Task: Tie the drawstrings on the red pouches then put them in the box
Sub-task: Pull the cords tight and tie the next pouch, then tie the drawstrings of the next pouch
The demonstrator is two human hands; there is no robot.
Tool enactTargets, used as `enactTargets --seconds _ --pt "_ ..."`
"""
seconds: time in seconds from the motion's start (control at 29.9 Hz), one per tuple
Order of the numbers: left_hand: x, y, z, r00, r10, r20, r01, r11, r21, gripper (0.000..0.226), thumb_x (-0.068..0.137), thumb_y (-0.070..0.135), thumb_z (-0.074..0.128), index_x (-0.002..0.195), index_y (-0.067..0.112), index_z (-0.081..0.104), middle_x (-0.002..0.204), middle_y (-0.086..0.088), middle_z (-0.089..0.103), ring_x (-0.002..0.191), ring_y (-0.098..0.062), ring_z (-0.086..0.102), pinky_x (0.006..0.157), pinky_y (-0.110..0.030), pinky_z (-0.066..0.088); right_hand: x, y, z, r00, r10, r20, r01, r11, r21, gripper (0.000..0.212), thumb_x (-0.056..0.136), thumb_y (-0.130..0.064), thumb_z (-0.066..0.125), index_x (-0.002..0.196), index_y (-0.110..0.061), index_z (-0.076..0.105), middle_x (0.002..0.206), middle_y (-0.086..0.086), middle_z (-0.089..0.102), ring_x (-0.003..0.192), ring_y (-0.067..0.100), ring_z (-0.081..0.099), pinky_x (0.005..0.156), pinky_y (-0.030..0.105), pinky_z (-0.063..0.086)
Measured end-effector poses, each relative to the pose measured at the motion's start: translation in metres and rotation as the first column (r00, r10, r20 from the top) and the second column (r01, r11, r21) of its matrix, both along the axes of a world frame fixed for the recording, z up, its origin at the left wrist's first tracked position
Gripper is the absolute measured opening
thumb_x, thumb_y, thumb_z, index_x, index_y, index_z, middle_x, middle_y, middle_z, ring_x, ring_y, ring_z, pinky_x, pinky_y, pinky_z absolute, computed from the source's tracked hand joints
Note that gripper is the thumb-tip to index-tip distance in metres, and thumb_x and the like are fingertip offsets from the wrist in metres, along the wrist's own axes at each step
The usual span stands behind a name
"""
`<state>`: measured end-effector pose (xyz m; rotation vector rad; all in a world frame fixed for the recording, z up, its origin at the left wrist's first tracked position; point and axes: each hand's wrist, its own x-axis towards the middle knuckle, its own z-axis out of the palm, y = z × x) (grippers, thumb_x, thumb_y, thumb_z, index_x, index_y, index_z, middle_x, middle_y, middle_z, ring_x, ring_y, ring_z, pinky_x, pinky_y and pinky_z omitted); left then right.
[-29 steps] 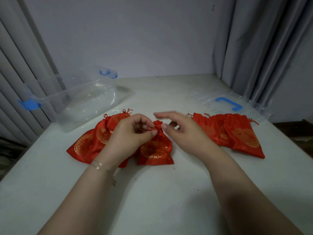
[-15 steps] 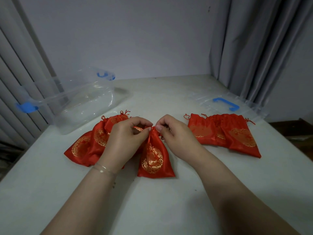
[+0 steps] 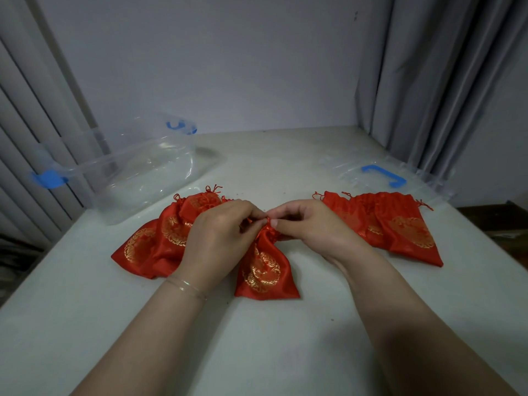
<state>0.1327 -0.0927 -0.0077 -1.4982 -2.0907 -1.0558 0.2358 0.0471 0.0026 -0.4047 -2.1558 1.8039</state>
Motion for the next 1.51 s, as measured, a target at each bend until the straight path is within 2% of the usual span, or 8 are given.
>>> enactTargets --seconds 0.4,0.64,0.74,0.87,1.0,1.2,1.34,1.51 --pt "-0.004 0.002 -0.001 0.993 0.069 -0.101 -0.088 0.976 -0.199 0.014 0.089 0.031 0.047 0.090 0.022 0.058 0.087 0.008 0.060 0.082 -0.017 0.058 0.063 -0.039 0.049 -0.003 -0.003 -0.004 0.978 -0.206 -0.025 0.185 0.815 0.548 0.005 0.080 -0.019 0.056 0.076 -0.022 0.055 0.067 -0.010 0.055 0.062 0.007 0.051 0.064 0.031 0.045" --pt "0.001 -0.002 0.004 0.960 -0.032 0.277 0.120 0.944 -0.308 0.013 0.097 0.031 0.043 0.085 0.026 0.046 0.066 0.004 0.053 0.060 -0.006 0.048 0.058 -0.027 0.035 -0.006 -0.006 -0.007 0.966 -0.254 -0.045 0.216 0.700 0.681 0.002 0.085 -0.027 0.053 0.086 -0.026 0.053 0.078 -0.010 0.058 0.076 0.012 0.058 0.070 0.038 0.050" --pt "0.001 -0.002 0.003 0.874 -0.078 0.480 0.158 0.979 -0.128 0.014 0.094 0.028 0.053 0.081 0.025 0.049 0.065 0.004 0.055 0.057 -0.006 0.048 0.059 -0.028 0.039 -0.007 0.001 -0.012 0.960 -0.258 -0.108 0.275 0.801 0.532 0.004 0.086 -0.030 0.057 0.089 -0.029 0.054 0.089 -0.011 0.063 0.082 0.012 0.061 0.077 0.042 0.051" --pt "-0.005 0.001 0.004 0.766 -0.113 0.632 -0.053 0.970 0.238 0.015 0.089 0.015 0.063 0.081 0.022 0.053 0.073 0.004 0.056 0.064 -0.005 0.051 0.063 -0.024 0.040 0.000 0.030 -0.015 0.799 -0.601 0.003 0.415 0.555 0.721 0.034 0.085 -0.044 0.059 0.114 -0.027 0.053 0.119 0.002 0.053 0.116 0.025 0.046 0.096 0.040 0.039" --pt "-0.020 -0.004 -0.009 0.872 0.414 0.261 -0.397 0.910 -0.118 0.051 0.080 0.021 0.072 0.124 0.024 0.047 0.125 -0.001 0.046 0.117 -0.018 0.041 0.099 -0.034 0.036 0.003 0.042 -0.023 0.618 -0.706 0.346 0.127 0.524 0.842 0.059 0.083 -0.049 0.057 0.131 -0.017 0.041 0.137 0.010 0.037 0.126 0.031 0.033 0.101 0.042 0.029" --pt "-0.001 0.002 -0.006 0.965 0.053 0.255 -0.053 0.999 -0.007 0.022 0.089 0.012 0.057 0.106 0.024 0.064 0.100 0.010 0.068 0.096 -0.011 0.060 0.086 -0.021 0.044 -0.004 0.047 -0.027 0.607 -0.700 0.375 0.065 0.514 0.855 0.035 0.086 -0.036 0.052 0.117 -0.019 0.055 0.122 0.006 0.055 0.118 0.028 0.046 0.097 0.040 0.029" --pt "0.013 0.010 -0.007 0.669 -0.112 0.735 0.166 0.986 -0.002 0.013 0.094 0.018 0.056 0.102 0.018 0.066 0.092 -0.002 0.072 0.076 -0.014 0.068 0.063 -0.020 0.053 -0.006 0.051 -0.030 0.715 -0.649 0.260 0.204 0.549 0.810 0.025 0.084 -0.021 0.051 0.105 -0.026 0.065 0.110 0.004 0.065 0.106 0.027 0.056 0.093 0.037 0.040" --pt "0.011 0.017 -0.004 0.339 -0.146 0.929 0.136 0.985 0.105 0.033 0.091 0.044 0.043 0.103 0.019 0.060 0.106 -0.001 0.070 0.088 -0.013 0.069 0.074 -0.026 0.056 -0.011 0.024 -0.020 0.897 -0.363 -0.252 0.441 0.766 0.468 0.026 0.075 -0.012 0.056 0.097 -0.019 0.069 0.095 -0.001 0.064 0.093 0.020 0.061 0.086 0.035 0.049"
